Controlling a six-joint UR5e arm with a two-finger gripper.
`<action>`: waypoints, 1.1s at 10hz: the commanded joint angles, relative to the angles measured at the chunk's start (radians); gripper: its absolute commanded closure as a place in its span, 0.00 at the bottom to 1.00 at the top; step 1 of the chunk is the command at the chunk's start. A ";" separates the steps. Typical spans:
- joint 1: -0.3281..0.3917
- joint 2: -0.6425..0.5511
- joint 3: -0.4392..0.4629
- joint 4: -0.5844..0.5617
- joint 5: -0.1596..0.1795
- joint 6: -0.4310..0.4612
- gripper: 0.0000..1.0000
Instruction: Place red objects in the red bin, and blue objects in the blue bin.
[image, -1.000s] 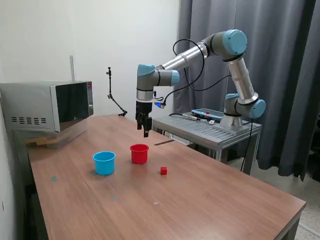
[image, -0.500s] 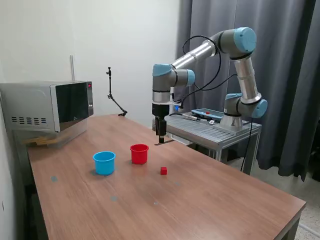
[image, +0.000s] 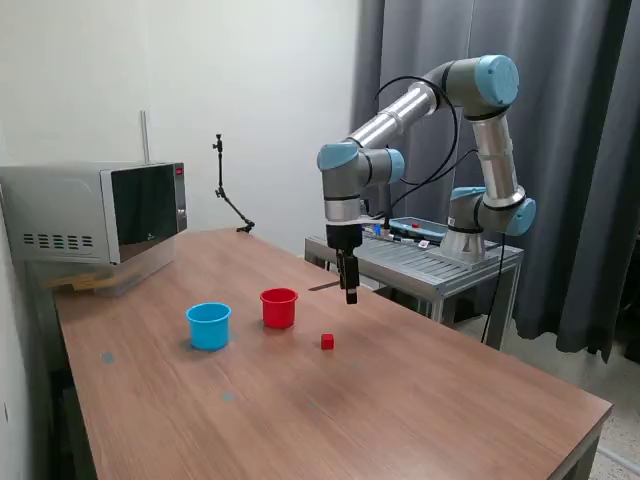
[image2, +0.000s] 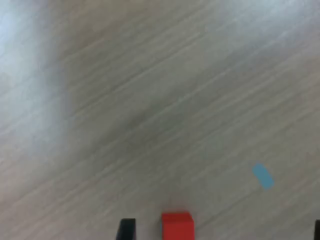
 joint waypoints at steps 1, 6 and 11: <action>0.002 0.001 0.044 -0.019 0.004 -0.009 0.00; -0.036 0.033 0.039 -0.060 -0.004 -0.169 0.00; -0.038 0.113 -0.052 -0.065 0.006 -0.215 0.00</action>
